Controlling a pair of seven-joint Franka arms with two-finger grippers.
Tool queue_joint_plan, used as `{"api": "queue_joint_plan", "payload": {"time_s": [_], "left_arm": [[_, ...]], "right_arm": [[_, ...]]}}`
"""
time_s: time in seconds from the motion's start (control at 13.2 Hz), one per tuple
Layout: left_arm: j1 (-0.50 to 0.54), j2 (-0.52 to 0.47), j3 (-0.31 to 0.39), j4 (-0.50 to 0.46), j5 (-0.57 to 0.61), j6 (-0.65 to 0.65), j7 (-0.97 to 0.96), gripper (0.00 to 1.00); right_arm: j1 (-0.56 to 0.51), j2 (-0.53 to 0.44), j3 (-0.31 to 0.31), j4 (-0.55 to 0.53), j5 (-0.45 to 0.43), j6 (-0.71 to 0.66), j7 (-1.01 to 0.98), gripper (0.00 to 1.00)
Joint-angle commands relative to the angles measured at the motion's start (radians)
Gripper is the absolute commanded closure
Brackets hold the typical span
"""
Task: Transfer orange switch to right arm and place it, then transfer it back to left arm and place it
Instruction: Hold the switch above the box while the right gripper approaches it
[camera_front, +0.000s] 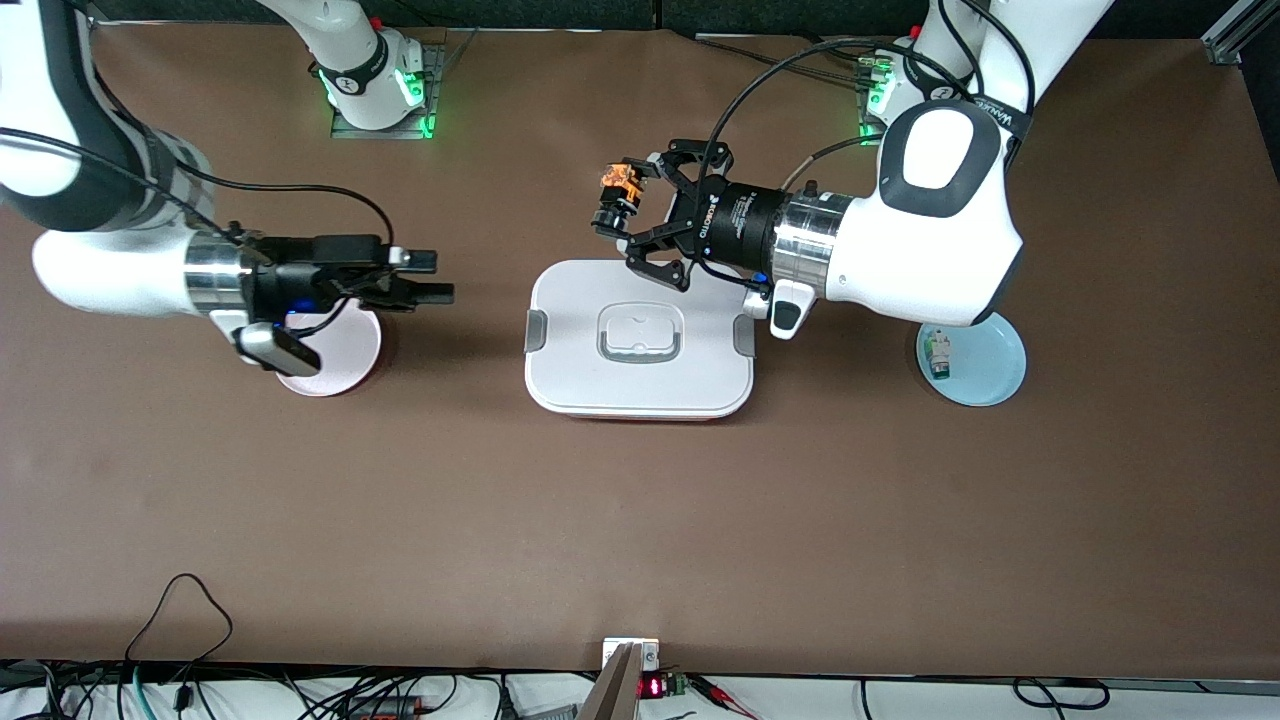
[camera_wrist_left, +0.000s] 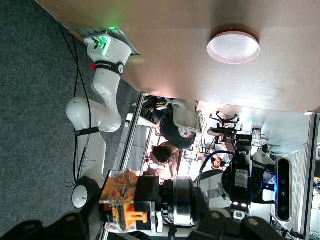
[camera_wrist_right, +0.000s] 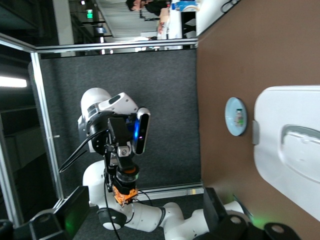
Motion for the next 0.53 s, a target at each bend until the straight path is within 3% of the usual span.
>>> {"api": "queue_joint_plan", "payload": {"time_s": [0.0,0.45], "left_arm": [[-0.004,0.008,-0.001,0.018,-0.039,0.0,-0.017,0.77],[-0.004,0.008,0.001,0.018,-0.039,0.0,-0.014,0.77]], "right_arm": [[0.03,-0.014,-0.006,-0.033,0.098,-0.004,-0.058,0.0],[0.113,-0.041,-0.006,-0.089,0.206,-0.002,-0.088,0.0]]}}
